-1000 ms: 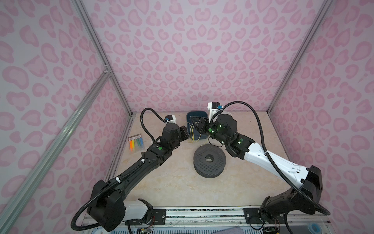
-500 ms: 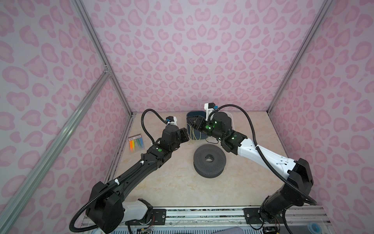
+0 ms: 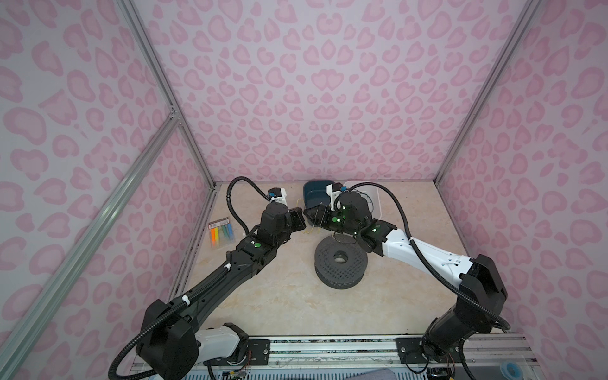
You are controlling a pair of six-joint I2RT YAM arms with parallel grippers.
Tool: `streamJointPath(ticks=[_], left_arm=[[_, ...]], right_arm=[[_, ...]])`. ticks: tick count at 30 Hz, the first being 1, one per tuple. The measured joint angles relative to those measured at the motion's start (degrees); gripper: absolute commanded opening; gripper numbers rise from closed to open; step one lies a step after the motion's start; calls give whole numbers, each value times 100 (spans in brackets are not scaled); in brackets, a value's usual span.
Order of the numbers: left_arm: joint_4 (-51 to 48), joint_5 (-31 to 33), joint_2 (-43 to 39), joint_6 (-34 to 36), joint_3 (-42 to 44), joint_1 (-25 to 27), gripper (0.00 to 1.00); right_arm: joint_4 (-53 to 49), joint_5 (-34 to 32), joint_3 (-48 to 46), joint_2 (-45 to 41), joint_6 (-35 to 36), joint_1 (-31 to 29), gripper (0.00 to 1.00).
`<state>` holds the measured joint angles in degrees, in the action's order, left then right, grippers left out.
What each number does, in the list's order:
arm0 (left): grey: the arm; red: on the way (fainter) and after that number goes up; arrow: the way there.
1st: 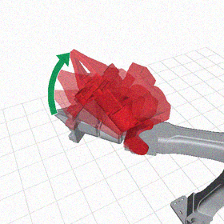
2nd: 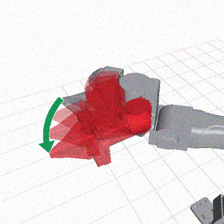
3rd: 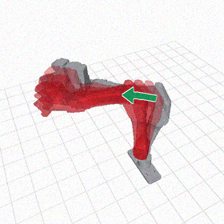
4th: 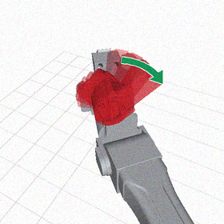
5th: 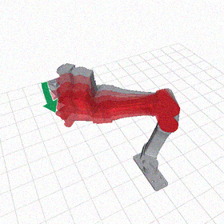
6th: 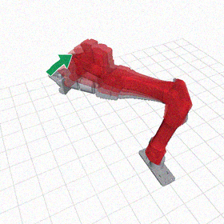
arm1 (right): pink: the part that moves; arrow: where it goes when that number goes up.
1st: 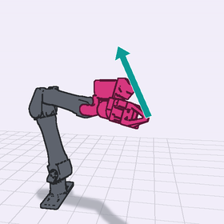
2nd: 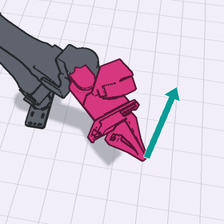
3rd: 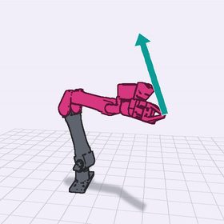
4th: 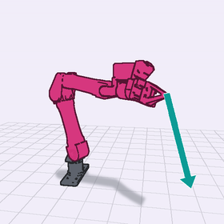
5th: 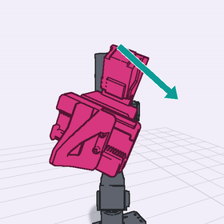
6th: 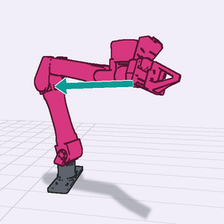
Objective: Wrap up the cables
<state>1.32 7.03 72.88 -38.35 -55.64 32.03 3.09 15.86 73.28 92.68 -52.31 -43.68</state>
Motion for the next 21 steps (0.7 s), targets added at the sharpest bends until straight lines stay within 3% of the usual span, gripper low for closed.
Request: streamJointPath(ticks=[15,21], left_arm=[[-42,4,-42,111,-2,0,4],[-57,-57,-22,210,-2,0,4]], right_arm=[[-404,-68,-345,-251,466,153,40],[-520,251,-219,-452,734,164,39]])
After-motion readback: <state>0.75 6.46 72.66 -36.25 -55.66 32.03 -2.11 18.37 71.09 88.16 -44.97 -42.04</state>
